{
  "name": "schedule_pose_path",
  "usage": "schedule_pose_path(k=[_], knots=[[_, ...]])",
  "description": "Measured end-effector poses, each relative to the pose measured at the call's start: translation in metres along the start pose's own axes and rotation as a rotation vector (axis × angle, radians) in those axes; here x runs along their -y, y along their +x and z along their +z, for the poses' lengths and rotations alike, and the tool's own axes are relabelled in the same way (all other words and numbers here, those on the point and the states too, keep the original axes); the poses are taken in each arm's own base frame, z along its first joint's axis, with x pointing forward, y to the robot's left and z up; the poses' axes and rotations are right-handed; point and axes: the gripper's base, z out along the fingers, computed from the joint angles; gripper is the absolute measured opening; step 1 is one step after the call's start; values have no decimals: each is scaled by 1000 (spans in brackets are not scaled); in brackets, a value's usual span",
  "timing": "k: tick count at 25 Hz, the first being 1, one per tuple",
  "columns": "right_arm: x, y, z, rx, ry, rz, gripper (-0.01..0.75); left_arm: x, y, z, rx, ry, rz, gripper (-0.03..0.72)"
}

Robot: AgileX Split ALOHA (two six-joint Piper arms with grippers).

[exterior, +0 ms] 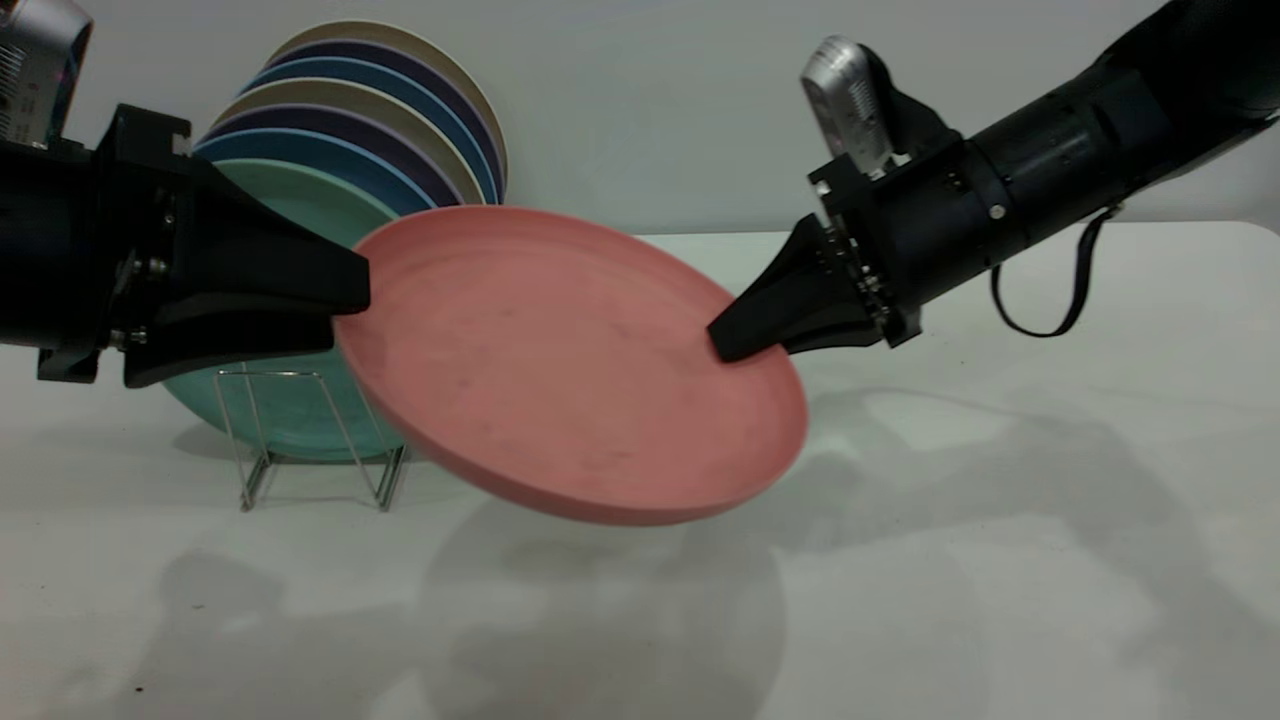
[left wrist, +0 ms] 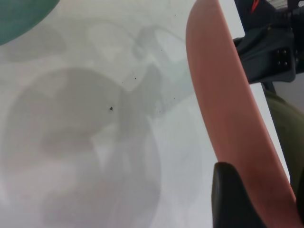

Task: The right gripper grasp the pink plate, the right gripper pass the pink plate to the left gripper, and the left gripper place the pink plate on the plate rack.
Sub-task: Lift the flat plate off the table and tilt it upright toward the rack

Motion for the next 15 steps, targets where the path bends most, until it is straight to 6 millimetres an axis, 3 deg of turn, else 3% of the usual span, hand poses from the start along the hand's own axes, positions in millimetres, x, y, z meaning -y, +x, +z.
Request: schedule_pose_path(k=[5, 12, 15], knots=[[-10, 1, 15, -29, -19, -20, 15, -1, 0, 0, 1, -11, -1, 361], [-12, -1, 17, -8, -28, -23, 15, -2, 0, 0, 4, -23, -3, 357], [-12, -1, 17, -5, -30, -31, 16, -3, -1, 0, 7, -36, -5, 307]])
